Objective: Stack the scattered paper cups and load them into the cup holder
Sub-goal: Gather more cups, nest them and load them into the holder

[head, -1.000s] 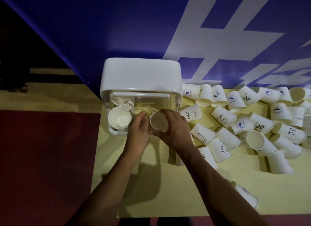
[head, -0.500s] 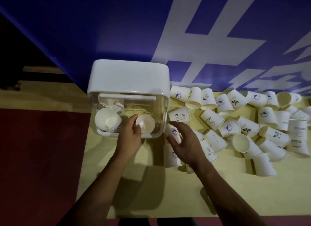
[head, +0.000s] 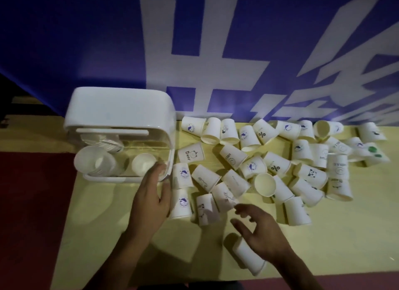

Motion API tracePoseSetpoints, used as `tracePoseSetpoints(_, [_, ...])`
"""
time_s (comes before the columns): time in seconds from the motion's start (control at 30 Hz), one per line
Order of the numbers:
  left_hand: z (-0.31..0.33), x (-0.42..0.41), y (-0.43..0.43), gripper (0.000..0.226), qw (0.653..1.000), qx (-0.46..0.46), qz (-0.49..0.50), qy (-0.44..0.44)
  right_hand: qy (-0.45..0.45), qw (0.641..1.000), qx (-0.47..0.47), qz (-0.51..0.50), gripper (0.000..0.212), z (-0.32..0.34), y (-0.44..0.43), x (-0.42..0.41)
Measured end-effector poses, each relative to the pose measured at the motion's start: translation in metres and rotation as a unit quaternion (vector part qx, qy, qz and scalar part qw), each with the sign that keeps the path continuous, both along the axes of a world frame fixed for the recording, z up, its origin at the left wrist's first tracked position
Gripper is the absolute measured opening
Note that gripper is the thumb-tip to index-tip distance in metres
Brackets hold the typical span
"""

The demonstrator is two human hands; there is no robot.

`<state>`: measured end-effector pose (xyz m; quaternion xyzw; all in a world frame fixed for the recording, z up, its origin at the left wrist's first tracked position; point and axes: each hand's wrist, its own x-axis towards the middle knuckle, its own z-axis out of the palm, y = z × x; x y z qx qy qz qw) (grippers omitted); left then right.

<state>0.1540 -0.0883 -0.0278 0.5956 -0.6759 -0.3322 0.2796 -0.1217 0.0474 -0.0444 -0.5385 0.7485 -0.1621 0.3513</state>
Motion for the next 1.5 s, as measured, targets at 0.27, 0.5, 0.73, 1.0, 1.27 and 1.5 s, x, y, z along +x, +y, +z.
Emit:
tracePoseSetpoints(0.27, [-0.030,-0.101,0.007,0.054,0.973,0.029,-0.218,-0.070,-0.005,0.993,0.000,-0.116,0.045,-0.009,0.040,-0.033])
tracePoseSetpoints(0.5, [-0.035,-0.200,0.004,0.080,0.928,0.017,-0.355,-0.108,-0.011,0.978,-0.017,-0.205,0.051,-0.003,0.056,-0.056])
tracePoseSetpoints(0.73, [-0.057,-0.243,0.014,0.094,0.900,0.009,-0.398,-0.174,-0.020,0.977,-0.009,-0.211,0.061,-0.007,0.080,-0.060])
tracePoseSetpoints(1.0, [-0.062,-0.244,0.025,0.080,0.925,0.004,-0.358,-0.127,0.016,0.998,0.053,-0.017,0.123,-0.031,0.130,-0.028])
tracePoseSetpoints(1.27, [-0.056,-0.208,0.052,0.078,0.937,0.005,-0.347,-0.033,0.057,0.994,0.039,-0.081,0.089,-0.062,0.159,0.014])
tracePoseSetpoints(1.5, [-0.048,-0.163,0.063,0.080,0.937,0.016,-0.348,-0.012,0.037,0.987,-0.004,-0.154,0.072,-0.065,0.158,0.031])
